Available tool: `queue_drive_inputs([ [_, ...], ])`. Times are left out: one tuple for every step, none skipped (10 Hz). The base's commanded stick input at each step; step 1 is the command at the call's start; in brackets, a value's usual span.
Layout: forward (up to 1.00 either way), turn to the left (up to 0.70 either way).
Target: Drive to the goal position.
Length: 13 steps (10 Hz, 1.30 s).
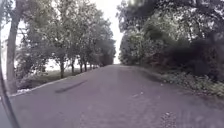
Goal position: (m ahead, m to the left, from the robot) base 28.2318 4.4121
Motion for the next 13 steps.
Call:
queue_drive_inputs([
  [0.7, 0.0],
  [0.7, 0.0],
  [0.7, 0.0],
  [0.7, 0.0],
  [0.7, 0.0],
  [0.7, 0.0],
  [0.7, 0.0],
  [0.7, 0.0],
  [0.7, 0.0],
  [0.7, 0.0],
  [0.7, 0.0],
  [0.7, 0.0],
  [0.7, 0.0],
])
